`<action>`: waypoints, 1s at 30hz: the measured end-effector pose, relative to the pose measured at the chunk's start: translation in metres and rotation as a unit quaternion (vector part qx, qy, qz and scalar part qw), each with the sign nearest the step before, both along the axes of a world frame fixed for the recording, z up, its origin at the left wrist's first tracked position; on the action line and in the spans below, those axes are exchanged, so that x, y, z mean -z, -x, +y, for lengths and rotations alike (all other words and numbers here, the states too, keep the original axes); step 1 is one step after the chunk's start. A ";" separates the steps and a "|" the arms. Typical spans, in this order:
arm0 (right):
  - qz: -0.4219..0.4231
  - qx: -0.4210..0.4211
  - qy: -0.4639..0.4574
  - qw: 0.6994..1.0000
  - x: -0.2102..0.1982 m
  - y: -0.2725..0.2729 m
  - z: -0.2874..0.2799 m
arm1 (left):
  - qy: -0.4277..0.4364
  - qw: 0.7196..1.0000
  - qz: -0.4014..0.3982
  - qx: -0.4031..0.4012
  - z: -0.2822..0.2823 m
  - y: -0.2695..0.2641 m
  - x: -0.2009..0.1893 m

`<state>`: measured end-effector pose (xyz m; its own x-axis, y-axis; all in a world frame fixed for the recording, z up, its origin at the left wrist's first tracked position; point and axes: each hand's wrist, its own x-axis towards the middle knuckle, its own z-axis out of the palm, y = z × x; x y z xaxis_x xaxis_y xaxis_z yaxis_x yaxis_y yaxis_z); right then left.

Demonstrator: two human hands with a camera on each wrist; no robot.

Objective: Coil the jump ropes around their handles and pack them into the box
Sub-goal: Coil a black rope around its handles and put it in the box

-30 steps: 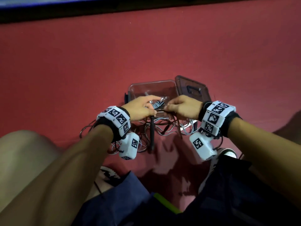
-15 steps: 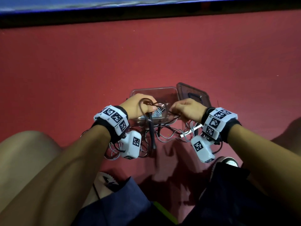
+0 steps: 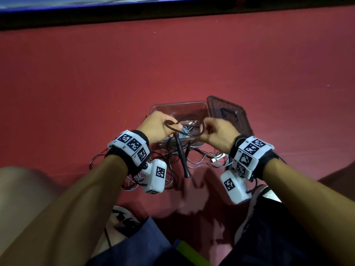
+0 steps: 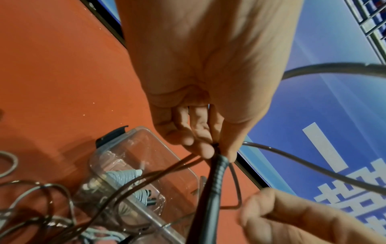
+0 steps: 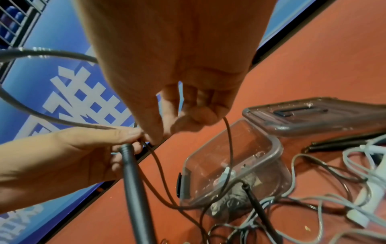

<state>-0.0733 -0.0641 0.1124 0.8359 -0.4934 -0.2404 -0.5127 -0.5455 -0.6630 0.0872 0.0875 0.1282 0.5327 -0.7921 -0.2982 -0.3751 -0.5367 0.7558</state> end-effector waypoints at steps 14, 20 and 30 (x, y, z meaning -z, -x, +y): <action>0.047 -0.071 -0.219 0.972 0.025 -0.003 0.030 | -0.024 0.996 0.081 0.011 0.007 0.014 0.005; 0.070 -0.056 -0.162 0.983 0.030 0.002 0.026 | -0.029 0.998 0.061 0.006 0.012 0.012 0.005; 0.037 0.079 -0.035 0.996 0.036 0.001 0.008 | -0.022 0.998 0.063 0.005 0.012 0.008 0.005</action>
<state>-0.0742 -0.0557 0.0762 0.7276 -0.5977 -0.3366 -0.6373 -0.4074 -0.6542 0.0787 0.0995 0.1233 0.4818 -0.7812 -0.3971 -0.2841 -0.5679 0.7725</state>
